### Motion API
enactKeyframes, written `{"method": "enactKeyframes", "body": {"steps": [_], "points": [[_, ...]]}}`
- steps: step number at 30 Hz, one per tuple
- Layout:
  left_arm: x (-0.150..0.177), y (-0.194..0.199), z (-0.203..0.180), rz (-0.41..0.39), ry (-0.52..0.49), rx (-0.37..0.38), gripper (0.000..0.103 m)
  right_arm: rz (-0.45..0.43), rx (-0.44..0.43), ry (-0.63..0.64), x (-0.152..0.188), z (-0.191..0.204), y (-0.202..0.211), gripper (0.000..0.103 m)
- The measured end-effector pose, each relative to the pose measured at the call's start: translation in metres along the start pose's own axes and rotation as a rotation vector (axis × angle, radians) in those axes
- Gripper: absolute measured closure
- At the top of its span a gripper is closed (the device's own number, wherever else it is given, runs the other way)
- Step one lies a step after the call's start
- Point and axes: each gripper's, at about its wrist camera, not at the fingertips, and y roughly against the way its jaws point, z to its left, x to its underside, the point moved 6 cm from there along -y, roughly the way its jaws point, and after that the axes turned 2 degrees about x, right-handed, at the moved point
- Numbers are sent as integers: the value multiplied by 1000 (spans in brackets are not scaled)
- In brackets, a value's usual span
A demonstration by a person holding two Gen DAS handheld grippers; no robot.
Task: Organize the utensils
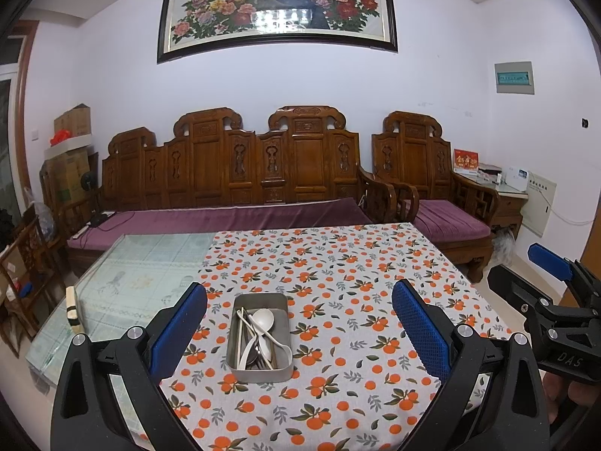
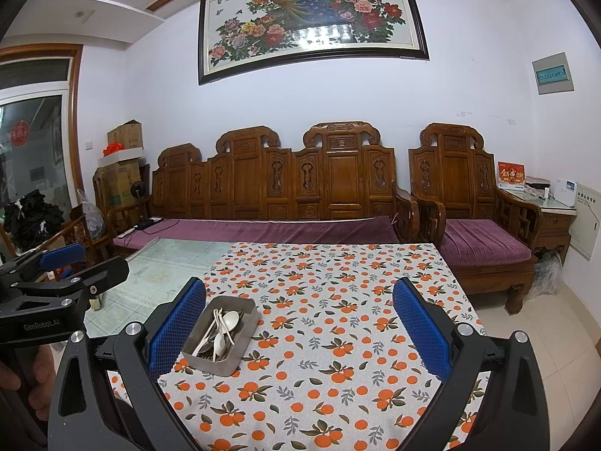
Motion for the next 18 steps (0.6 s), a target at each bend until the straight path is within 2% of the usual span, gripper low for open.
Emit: {"method": "enactKeyframes", "body": {"steps": [18], "points": [[-1,1,-1,6,0,4,8,0,1,1,0,0,1,3]]}}
